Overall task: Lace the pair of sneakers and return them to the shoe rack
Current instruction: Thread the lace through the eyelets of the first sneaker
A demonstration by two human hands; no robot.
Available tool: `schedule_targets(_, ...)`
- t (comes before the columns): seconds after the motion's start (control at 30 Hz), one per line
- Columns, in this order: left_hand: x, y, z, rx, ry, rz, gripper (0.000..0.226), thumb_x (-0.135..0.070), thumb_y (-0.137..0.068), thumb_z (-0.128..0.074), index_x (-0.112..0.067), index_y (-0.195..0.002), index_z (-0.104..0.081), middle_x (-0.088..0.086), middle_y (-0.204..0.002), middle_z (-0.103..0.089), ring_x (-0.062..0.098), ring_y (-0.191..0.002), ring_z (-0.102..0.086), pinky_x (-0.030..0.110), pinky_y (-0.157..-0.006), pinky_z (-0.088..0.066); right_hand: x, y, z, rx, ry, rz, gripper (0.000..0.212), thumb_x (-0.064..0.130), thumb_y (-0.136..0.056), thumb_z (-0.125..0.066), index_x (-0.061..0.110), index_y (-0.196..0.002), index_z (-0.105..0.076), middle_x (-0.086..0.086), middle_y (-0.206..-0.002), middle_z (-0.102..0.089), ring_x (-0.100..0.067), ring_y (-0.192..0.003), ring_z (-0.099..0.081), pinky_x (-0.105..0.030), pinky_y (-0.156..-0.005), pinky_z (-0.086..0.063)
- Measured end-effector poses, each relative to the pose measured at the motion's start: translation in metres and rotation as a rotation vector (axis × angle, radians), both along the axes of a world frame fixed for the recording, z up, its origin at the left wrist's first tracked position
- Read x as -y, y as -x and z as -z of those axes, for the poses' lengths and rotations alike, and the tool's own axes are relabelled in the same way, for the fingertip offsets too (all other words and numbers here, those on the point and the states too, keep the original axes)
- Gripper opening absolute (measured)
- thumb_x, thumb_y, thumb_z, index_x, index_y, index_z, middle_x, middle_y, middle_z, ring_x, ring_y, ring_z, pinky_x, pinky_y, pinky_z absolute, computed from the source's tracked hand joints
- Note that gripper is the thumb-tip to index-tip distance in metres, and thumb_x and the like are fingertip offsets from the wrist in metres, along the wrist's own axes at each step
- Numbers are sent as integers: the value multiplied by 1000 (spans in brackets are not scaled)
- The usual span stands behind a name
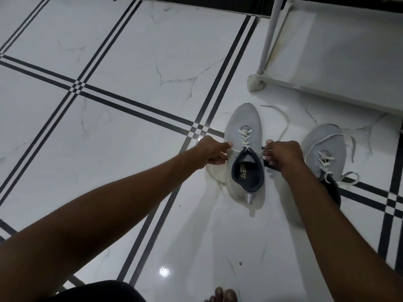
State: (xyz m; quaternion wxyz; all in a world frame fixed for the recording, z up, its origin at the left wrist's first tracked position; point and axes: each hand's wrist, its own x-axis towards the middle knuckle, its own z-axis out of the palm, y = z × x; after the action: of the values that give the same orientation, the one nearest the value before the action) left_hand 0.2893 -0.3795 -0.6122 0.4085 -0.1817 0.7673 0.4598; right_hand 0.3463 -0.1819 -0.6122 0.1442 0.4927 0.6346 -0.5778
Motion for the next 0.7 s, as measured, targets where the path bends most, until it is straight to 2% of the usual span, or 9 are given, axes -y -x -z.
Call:
schedule_targets(0.03, -4, 3, -2, -42, -12, -42, 20, -18, -90, -72, 1, -90, -69, 16, -89, -74, 16, -63, -68, 20, -53, -59, 2, 3, -7, -8, 108, 56, 10, 12, -85, -62, 4, -86, -69, -8, -70, -66, -20, -53, -56, -27, -53, -47)
schedule_targets(0.1, -9, 13, -10, -116, -79, -134, 6, -4, -90, -67, -3, -84, -67, 20, -97, -75, 14, -63, -69, 20, -55, -59, -1, 9, -12, -28, 291, 157, 9, 2, -88, -57, 7, -88, -64, -9, -82, -68, -20, -69, -61, -27, -60, -51)
schedule_targets(0.2, -7, 32, -37, -3, -352, -264, 13, -8, -92, -57, -2, -94, -68, 20, -102, -75, 28, -90, -73, 39, -88, -60, -5, 18, -27, -94, 462, 227, 14, 1, -95, -50, 7, -88, -60, -5, -89, -68, -15, -79, -62, -26, -66, -50)
schedule_targets(0.3, -7, 43, -59, 58, -507, -194, 17, -12, -92, -48, -5, -89, -63, 18, -95, -74, 35, -97, -73, 47, -94, -58, -6, 25, -49, -136, 400, 172, 8, 4, -96, -55, 6, -96, -63, -3, -91, -71, -13, -76, -62, -25, -70, -53)
schedule_targets(0.43, -5, 48, -72, -117, -340, -79, 27, -18, -101, -47, -2, -98, -68, 12, -79, -70, 28, -81, -74, 39, -84, -61, -8, 35, -71, -218, 315, 82, 14, 4, -95, -60, 10, -82, -63, -3, -89, -71, -12, -75, -61, -25, -82, -56)
schedule_targets(0.53, -7, 45, -78, -208, -245, 69, 28, -13, -101, -47, 2, -104, -70, 8, -67, -65, 22, -64, -69, 37, -74, -61, -14, 42, -83, -273, 232, 18, 12, 3, -93, -62, 12, -87, -66, -3, -84, -70, -12, -71, -62, -22, -72, -55)
schedule_targets(0.63, -11, 39, -84, -244, -162, 200, 22, -9, -100, -52, 2, -106, -70, 6, -61, -62, 18, -53, -65, 23, -50, -53, -17, 43, -85, -280, 182, -35, 12, 6, -93, -63, 13, -85, -69, -4, -85, -72, -13, -72, -63, -21, -68, -55)
schedule_targets(0.7, -13, 37, -85, -242, -150, 227, 21, -8, -99, -54, 3, -105, -70, 7, -62, -60, 15, -48, -62, 20, -45, -50, -16, 39, -81, -293, 186, -35, 11, 7, -92, -65, 12, -84, -70, -4, -85, -72, -14, -73, -63, -22, -68, -56)
